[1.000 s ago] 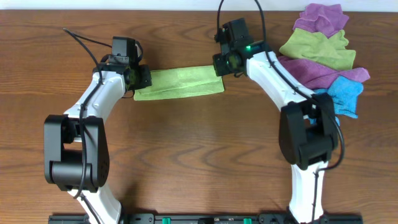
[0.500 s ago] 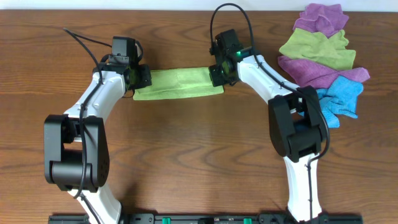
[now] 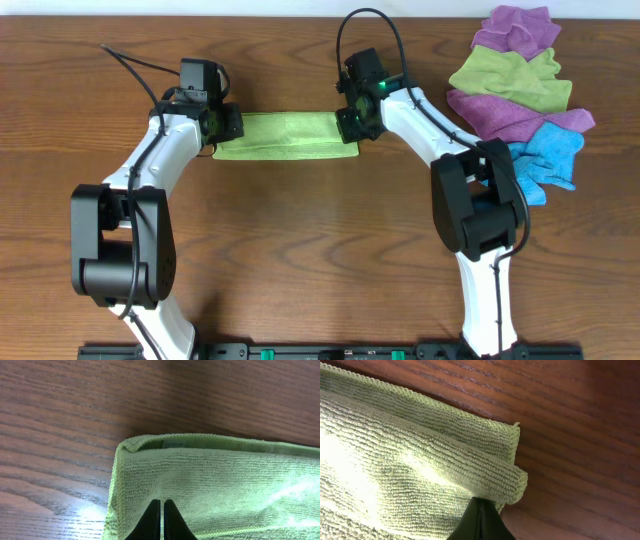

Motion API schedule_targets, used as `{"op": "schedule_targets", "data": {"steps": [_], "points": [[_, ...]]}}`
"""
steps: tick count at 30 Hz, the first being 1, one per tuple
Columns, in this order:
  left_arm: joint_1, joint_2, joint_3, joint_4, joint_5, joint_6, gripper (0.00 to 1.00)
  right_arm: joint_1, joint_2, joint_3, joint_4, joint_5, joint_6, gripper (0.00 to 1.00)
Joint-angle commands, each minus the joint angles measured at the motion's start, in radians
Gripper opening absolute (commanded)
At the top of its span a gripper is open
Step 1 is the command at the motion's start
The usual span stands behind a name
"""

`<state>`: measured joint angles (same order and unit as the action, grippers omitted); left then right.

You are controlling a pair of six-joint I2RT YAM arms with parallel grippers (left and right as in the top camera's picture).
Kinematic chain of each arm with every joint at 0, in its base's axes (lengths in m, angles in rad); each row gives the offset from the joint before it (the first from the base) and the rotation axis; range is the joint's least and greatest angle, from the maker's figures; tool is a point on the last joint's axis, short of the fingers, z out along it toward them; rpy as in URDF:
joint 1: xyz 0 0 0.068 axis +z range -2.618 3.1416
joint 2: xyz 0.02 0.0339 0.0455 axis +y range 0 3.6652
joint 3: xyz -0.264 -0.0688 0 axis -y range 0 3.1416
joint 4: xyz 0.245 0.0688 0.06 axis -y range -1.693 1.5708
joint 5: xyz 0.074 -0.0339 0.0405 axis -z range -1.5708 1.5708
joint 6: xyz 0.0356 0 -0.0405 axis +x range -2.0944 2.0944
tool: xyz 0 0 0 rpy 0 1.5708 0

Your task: Fold the cloth

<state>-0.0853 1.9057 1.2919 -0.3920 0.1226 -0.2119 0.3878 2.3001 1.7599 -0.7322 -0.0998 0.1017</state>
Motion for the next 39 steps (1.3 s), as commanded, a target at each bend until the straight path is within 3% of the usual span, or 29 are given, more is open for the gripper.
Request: {"op": "schedule_targets", "data": {"steps": [1,8,9,12,22,32,39], "points": [[0.000,0.010,0.013,0.005,-0.024,0.007,0.06,-0.003,0.000,-0.006,-0.024,0.006,-0.009,0.01],[0.000,0.053,0.013,0.033,-0.031,0.007,0.06,-0.003,-0.075,-0.006,-0.026,0.006,-0.010,0.01],[0.000,0.068,0.013,0.045,-0.030,0.007,0.06,-0.003,-0.093,-0.006,-0.028,0.006,-0.010,0.05],[0.000,0.097,0.013,0.077,-0.030,0.008,0.06,-0.003,-0.137,-0.006,-0.040,0.006,-0.010,0.47],[0.000,0.141,0.013,0.066,-0.029,0.007,0.06,-0.048,-0.254,-0.006,-0.111,-0.007,-0.019,0.80],[0.000,0.141,0.013,0.063,-0.029,0.007,0.06,-0.267,-0.219,-0.015,-0.112,-0.565,-0.172,0.91],[0.000,0.141,0.013,0.063,-0.029,0.007,0.06,-0.336,-0.074,-0.016,-0.101,-0.898,-0.197,0.88]]}}
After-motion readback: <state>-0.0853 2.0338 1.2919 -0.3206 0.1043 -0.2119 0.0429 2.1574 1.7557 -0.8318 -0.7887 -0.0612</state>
